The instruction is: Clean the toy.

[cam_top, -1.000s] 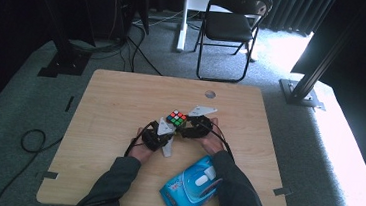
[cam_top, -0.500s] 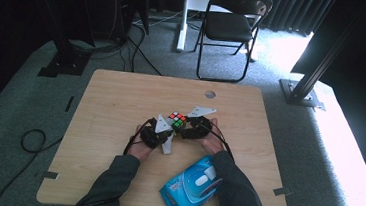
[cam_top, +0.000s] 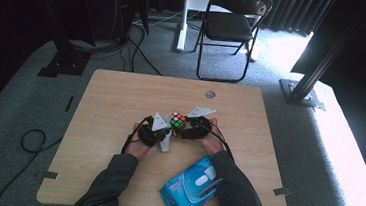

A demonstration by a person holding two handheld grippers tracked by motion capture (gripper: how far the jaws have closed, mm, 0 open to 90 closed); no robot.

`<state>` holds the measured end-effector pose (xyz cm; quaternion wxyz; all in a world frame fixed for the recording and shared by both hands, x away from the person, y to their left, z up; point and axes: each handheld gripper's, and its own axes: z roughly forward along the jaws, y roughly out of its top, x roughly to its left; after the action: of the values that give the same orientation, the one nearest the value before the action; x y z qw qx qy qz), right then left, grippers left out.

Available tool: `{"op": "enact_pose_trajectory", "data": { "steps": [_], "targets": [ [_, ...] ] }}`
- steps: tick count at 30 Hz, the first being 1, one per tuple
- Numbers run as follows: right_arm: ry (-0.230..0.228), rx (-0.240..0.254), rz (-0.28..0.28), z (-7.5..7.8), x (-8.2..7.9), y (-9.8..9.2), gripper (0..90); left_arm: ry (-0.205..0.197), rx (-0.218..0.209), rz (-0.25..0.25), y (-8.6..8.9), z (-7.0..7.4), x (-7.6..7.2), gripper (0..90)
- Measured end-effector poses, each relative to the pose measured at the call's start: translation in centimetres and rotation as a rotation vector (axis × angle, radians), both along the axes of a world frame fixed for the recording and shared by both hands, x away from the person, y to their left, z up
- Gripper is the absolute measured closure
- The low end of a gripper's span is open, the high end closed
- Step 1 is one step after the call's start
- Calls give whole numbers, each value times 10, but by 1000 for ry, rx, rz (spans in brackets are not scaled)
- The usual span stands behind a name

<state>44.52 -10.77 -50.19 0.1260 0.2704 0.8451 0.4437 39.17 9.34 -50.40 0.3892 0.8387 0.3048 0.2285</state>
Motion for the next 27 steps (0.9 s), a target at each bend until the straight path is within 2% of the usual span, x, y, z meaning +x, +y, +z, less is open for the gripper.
{"op": "enact_pose_trajectory", "data": {
  "steps": [11, 17, 23, 27],
  "targets": [
    [-4, 23, -10, 2, 1, -2, 346, 45, 53, -49, -14, -21, -4, 859],
    [-1, 39, -17, 3, 1, -3, 346, 50, 69, -80, -19, -24, -6, 859],
    [-3, 46, -21, 3, 2, -4, 345, 55, 56, -123, -23, -24, -9, 858],
    [0, 55, -20, 4, 2, -5, 346, 65, 63, -111, -22, -27, -7, 857]
  ]
}}
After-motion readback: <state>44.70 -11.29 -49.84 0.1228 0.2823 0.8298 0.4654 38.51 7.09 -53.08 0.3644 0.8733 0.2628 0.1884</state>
